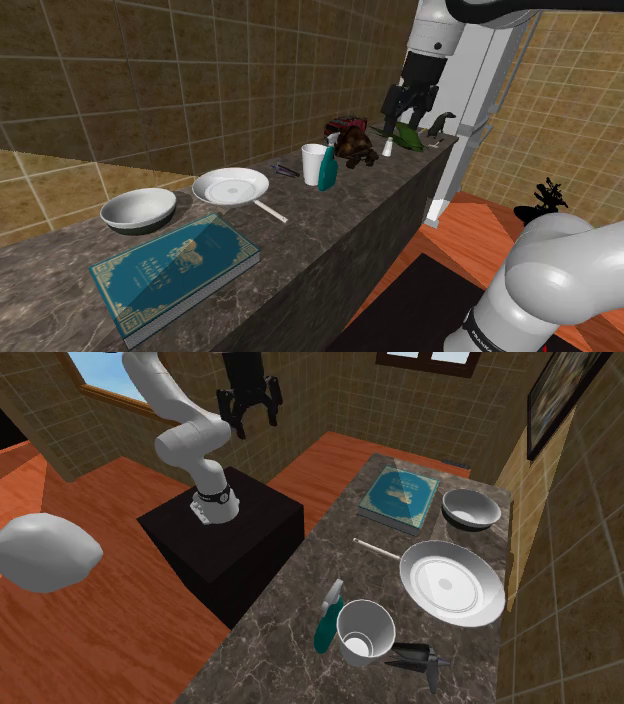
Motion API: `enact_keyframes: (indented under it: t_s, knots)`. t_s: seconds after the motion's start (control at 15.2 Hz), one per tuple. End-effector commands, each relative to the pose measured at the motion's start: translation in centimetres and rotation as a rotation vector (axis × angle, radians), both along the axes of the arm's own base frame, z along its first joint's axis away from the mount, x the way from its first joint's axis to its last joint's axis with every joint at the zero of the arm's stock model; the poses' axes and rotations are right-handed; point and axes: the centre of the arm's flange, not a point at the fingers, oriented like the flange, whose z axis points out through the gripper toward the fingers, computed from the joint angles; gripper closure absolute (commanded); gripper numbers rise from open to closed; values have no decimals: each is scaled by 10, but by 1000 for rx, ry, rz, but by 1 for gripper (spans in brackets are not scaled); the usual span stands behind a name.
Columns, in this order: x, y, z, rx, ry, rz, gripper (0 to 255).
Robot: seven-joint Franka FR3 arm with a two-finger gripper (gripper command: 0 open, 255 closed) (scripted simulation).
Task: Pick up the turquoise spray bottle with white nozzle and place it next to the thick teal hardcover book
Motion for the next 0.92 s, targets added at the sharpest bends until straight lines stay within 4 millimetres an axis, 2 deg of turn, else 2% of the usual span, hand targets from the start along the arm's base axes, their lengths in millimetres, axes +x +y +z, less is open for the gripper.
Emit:
enact_keyframes:
  t_s: [0.0, 0.4, 0.86]
  knots:
    - [0, 0, 0, 0, 0, 0, 0]
    - [79, 8, -24, -9, 15, -201, 0]
    - [170, -4, -53, -19, 33, -436, 0]
